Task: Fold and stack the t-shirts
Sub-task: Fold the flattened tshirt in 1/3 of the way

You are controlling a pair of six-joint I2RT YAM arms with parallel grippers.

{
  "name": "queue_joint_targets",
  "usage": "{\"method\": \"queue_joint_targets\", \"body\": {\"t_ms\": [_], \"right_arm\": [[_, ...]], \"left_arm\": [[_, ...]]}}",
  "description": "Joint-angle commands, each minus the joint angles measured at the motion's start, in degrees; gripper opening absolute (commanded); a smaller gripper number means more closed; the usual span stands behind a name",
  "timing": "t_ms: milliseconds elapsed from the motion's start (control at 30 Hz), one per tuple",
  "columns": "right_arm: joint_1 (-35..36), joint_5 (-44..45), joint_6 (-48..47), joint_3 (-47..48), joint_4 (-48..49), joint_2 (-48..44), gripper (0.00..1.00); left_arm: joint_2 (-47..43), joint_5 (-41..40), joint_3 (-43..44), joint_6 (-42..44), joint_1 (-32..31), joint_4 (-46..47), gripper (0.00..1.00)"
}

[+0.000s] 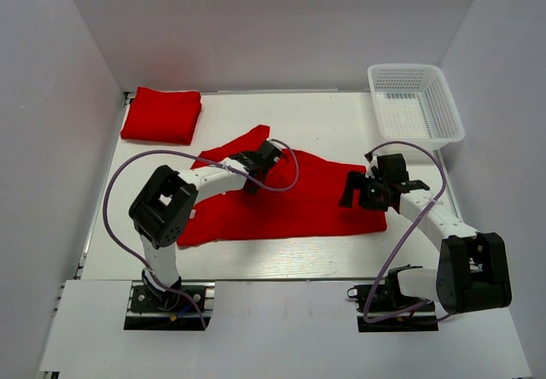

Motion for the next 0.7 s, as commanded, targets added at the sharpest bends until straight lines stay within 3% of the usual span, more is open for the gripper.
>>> {"method": "queue_joint_targets", "body": {"t_ms": [0, 33, 67, 133, 667], "right_arm": [[-0.24, 0.56, -0.05, 1.79, -0.53, 0.1, 0.9], [-0.24, 0.56, 0.04, 1.79, -0.45, 0.1, 0.9], [-0.24, 0.48, 0.04, 1.79, -0.53, 0.37, 0.9], [-0.24, 0.65, 0.04, 1.88, -0.45, 0.63, 0.9], [-0.33, 1.18, 0.04, 1.97, -0.53, -0.51, 0.9]], "left_arm": [[-0.57, -0.93, 0.2, -0.37, 0.36, 0.78, 0.43], [-0.57, -0.93, 0.2, -0.37, 0.36, 0.78, 0.25], [-0.57, -0.93, 0.73, -0.98, 0.36, 0.78, 0.12], [-0.57, -0.93, 0.73, -0.99, 0.36, 0.78, 0.0], [-5.06, 1.01, -3.32, -4.14, 0.36, 10.0, 0.0]]}}
